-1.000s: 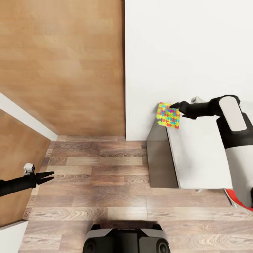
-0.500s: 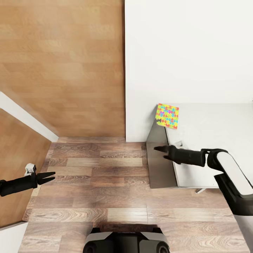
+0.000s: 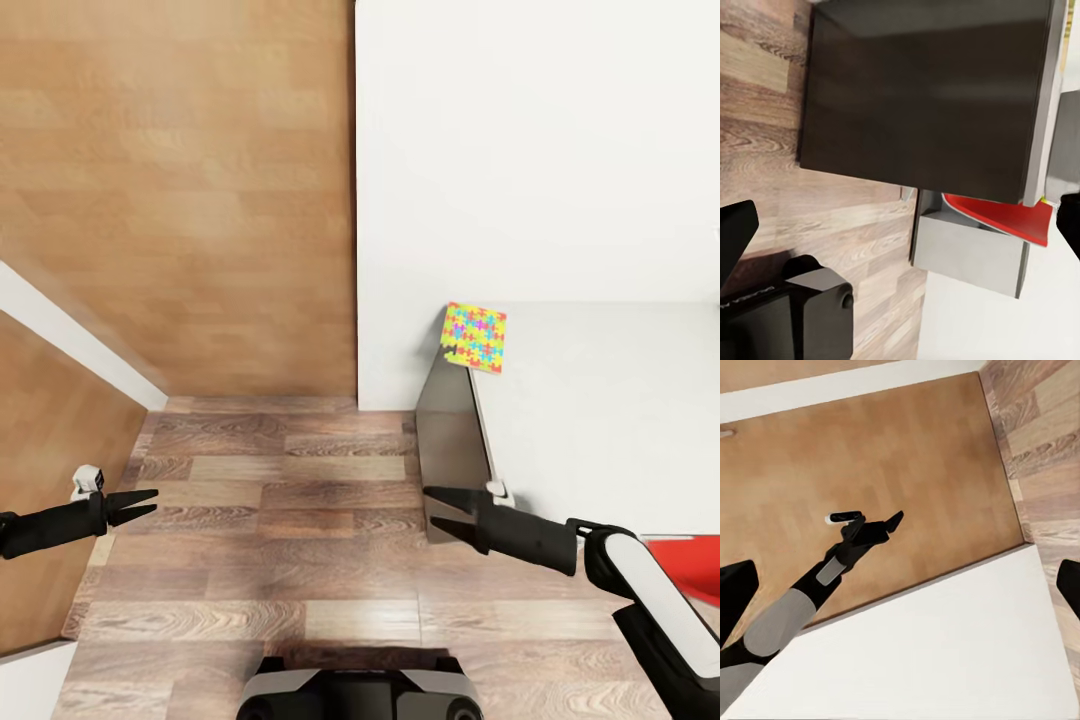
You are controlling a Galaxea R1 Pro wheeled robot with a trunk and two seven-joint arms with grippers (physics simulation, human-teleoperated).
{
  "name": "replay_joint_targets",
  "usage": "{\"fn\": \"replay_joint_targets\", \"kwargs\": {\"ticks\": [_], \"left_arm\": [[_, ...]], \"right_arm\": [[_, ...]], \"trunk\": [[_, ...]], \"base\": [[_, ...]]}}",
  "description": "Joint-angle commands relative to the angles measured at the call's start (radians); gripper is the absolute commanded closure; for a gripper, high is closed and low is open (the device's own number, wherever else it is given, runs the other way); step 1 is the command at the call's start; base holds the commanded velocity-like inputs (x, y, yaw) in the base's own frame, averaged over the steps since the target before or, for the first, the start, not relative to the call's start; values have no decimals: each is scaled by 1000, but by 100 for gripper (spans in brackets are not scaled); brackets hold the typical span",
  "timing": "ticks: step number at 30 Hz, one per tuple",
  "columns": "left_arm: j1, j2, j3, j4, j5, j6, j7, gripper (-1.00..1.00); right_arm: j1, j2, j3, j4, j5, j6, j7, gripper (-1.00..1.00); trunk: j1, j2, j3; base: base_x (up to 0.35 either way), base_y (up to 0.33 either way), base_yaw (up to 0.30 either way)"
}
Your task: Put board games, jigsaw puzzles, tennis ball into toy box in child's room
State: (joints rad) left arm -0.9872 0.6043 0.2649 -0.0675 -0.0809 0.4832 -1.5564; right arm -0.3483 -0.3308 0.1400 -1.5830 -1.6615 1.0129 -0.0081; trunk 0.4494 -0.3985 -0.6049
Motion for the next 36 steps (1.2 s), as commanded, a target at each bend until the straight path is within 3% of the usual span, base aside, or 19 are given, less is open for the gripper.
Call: {"fn": "replay_joint_targets", "kwargs": {"ticks": [1, 7, 12, 16, 22, 24, 28, 30, 33, 36], "left_arm": [[-1, 0, 6, 0, -9, 11, -5, -100], [0, 1, 7, 0, -8, 9, -11, -100], [0, -49, 11, -3, -8, 13, -5, -100], [-1, -125, 14, -17, -7, 15, 1, -100], [-2, -205, 15, -94, -9, 23, 25, -100], [-2, -248, 15, -106, -8, 23, 91, -100], [-2, -295, 19, -115, -4, 31, 177, -100], [-3, -333, 24, -118, -3, 55, 195, -100], [-6, -418, 37, -137, -4, 137, 212, -100], [-7, -465, 40, -163, -7, 156, 231, -100]], "right_arm": [[1, -1, 2, 0, 0, 1, 11, -100], [8, 7, 9, -1, 3, 4, 69, -100], [20, 8, 2, -2, 4, 6, 192, -100], [22, 5, 0, -2, 5, 6, 258, -100], [23, 0, -3, -2, 6, 6, 275, -100], [23, -1, -7, -2, 6, 6, 277, -100], [23, 0, -11, -2, 6, 6, 278, -100], [23, -1, -14, -2, 6, 6, 279, -100], [23, -3, -26, -2, 6, 7, 280, -100], [23, -2, -31, -2, 7, 7, 279, -100]], "trunk": [[1, -2, 0], [1, -2, 10], [1, -2, 19], [1, -2, 25], [1, -2, 33], [1, -2, 35], [1, -2, 38], [1, -2, 40], [1, -2, 42], [1, -2, 44]], "base": [[0, 0, 0], [0, 0, 0], [0, 0, 13], [0, 0, 82], [0, 0, 119], [0, 0, 127], [0, 0, 128], [0, 0, 128], [0, 0, 128], [0, 0, 102]]}}
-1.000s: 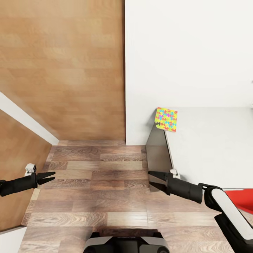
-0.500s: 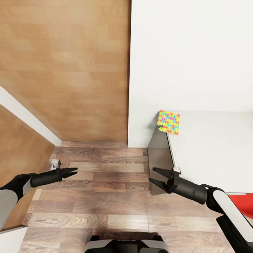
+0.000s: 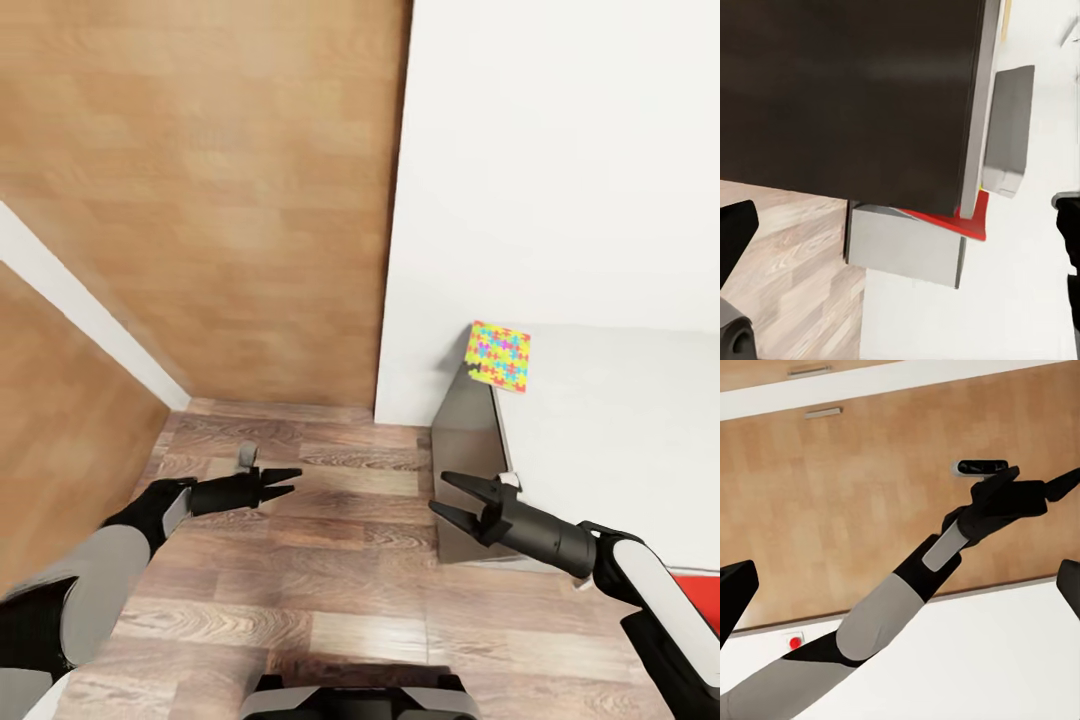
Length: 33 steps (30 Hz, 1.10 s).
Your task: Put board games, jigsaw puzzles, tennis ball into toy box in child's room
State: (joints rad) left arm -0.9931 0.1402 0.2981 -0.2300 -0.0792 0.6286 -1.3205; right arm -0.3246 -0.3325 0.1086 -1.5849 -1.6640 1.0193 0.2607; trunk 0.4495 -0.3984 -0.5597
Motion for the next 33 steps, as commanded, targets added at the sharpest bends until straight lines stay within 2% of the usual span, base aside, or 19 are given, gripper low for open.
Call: {"fn": "replay_joint_targets", "kwargs": {"ticks": [1, 10, 27, 33], "left_arm": [[-1, -7, 7, -6, -8, 10, -4, -100], [1, -6, 6, -14, -8, 14, 2, -100], [2, 0, 7, -15, -7, 4, -48, -100], [2, 7, 7, -17, -8, 3, -78, -100]], "right_arm": [[-1, 0, 1, 0, 10, 0, 9, -100], [-1, 9, -2, 0, 15, -6, 8, -100], [-1, 6, -9, 0, 16, -7, 10, -100], [-1, 9, -8, 0, 16, -7, 9, -100]], "trunk": [[1, -2, -1], [1, -2, -1], [1, -2, -1], [1, -2, -1]], "base": [[0, 0, 46], [0, 0, -25], [0, -1, -267], [0, -192, -270]]}}
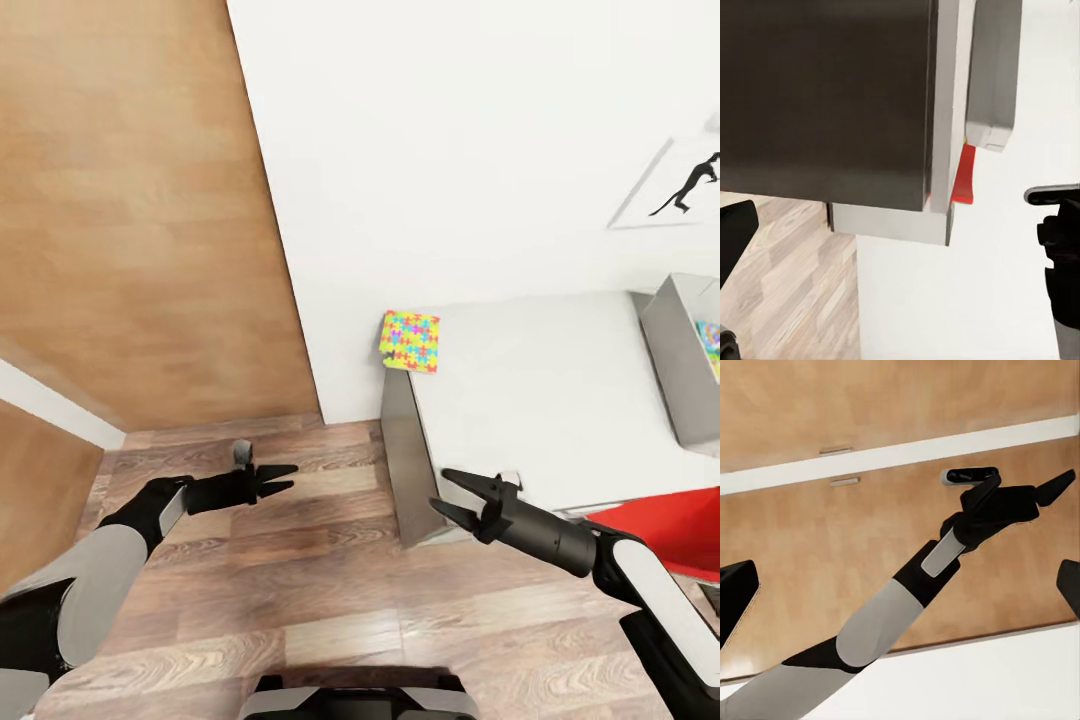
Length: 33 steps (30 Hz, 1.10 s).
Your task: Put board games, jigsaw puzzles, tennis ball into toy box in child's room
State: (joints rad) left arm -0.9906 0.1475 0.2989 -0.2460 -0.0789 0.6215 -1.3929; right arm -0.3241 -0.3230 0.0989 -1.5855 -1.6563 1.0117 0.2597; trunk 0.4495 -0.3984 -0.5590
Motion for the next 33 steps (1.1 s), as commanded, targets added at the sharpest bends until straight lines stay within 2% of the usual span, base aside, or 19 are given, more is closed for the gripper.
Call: {"fn": "replay_joint_targets", "kwargs": {"ticks": [1, 6, 9, 10, 11, 14, 17, 24, 26, 33], "left_arm": [[0, 0, 6, -1, -8, 11, -7, -100], [0, 1, 5, -1, -9, 11, -9, -100], [0, 1, 5, -1, -9, 11, -9, -100], [0, 1, 5, -1, -9, 11, -9, -100], [0, 1, 5, -1, -9, 11, -9, -100], [0, 1, 5, -1, -9, 11, -9, -100], [0, 1, 6, -1, -9, 11, -9, -100], [0, 1, 6, -1, -8, 11, -10, -100], [0, 1, 6, -1, -8, 11, -11, -100], [1, 5, 6, -2, -7, 11, -12, -100]], "right_arm": [[-1, -1, 1, 1, 9, 1, 10, -100], [-1, 0, 2, 1, 10, 0, 8, -100], [-1, 1, 2, 1, 30, -4, 5, -100], [-1, 2, 2, 1, 50, -4, 4, -100], [-1, 2, 1, 1, 87, -5, 4, -100], [-1, 3, 1, 1, 133, -5, 4, -100], [-1, 4, 1, 1, 150, -5, 8, -100], [-1, 5, 13, 1, 153, -1, 8, -100], [-3, 15, 21, 1, 153, 2, 5, -100], [0, 75, 29, 1, 150, 18, 4, -100]], "trunk": [[1, -2, -1], [1, -2, -1], [1, -2, -1], [1, -2, -1], [1, -2, -1], [1, -2, -1], [1, -2, -1], [1, -2, -1], [1, -2, -1], [1, -2, -1]], "base": [[0, -286, -156], [0, -298, -60], [19, -286, -10], [78, -215, -4], [79, -114, -2], [43, -62, -1], [14, -20, 0], [3, -4, 0], [0, 0, 0], [0, 0, 0]]}}
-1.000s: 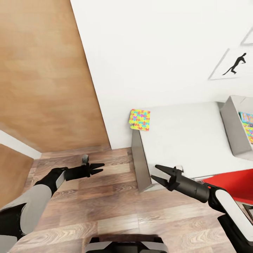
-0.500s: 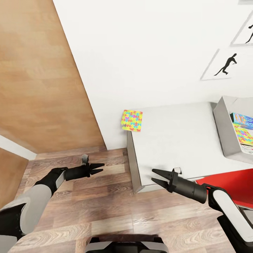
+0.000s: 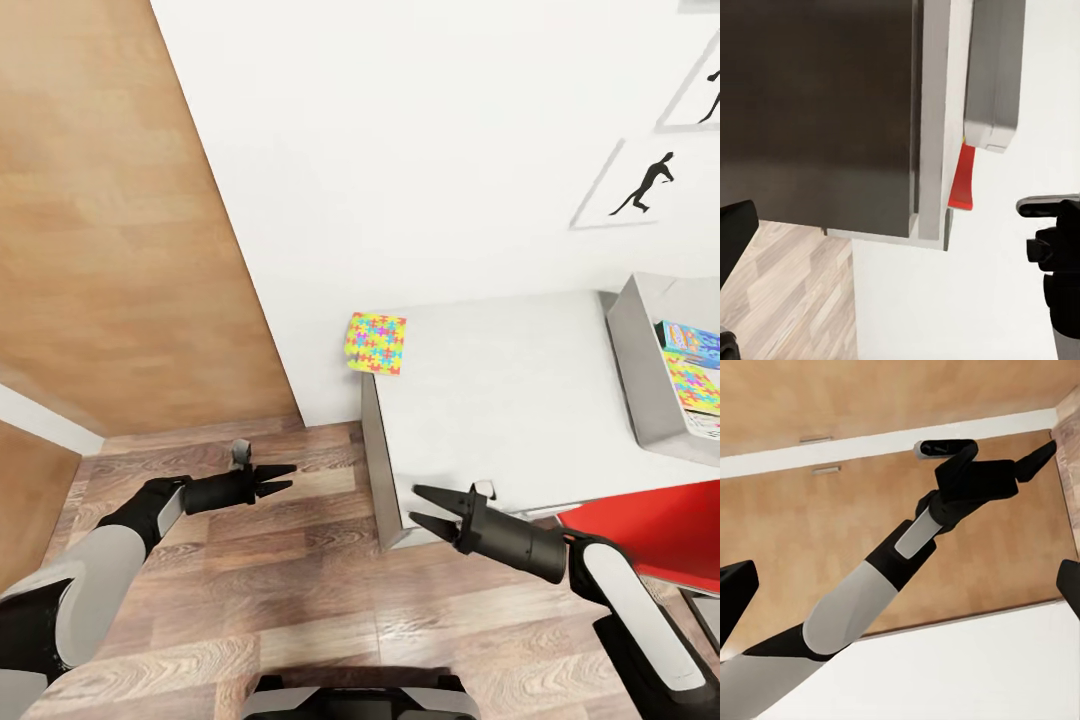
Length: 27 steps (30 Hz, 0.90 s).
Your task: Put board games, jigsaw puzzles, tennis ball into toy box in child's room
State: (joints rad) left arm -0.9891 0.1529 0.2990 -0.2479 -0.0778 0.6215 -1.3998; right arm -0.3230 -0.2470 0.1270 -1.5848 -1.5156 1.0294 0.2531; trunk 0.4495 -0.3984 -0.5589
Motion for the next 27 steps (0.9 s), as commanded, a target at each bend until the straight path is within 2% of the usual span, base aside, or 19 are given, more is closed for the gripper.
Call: {"fn": "replay_joint_targets", "kwargs": {"ticks": [1, 4, 11, 27], "left_arm": [[-1, 0, 6, 0, -9, 11, -5, -100], [-1, 1, 7, -1, -8, 11, -6, -100], [0, 2, 8, -1, -8, 11, -5, -100], [0, 5, 8, -1, -8, 11, -7, -100]], "right_arm": [[1, 10, -1, 0, 9, 2, 10, -100], [3, 31, -14, 0, 10, 2, 13, -100], [4, 38, -54, 0, 8, 2, 12, -100], [3, 42, -47, 0, 6, -10, 4, -100]], "trunk": [[1, -2, -1], [1, -2, -1], [1, -2, -1], [1, -2, -1]], "base": [[0, 0, 0], [0, 0, 0], [0, 0, 0], [0, 0, 0]]}}
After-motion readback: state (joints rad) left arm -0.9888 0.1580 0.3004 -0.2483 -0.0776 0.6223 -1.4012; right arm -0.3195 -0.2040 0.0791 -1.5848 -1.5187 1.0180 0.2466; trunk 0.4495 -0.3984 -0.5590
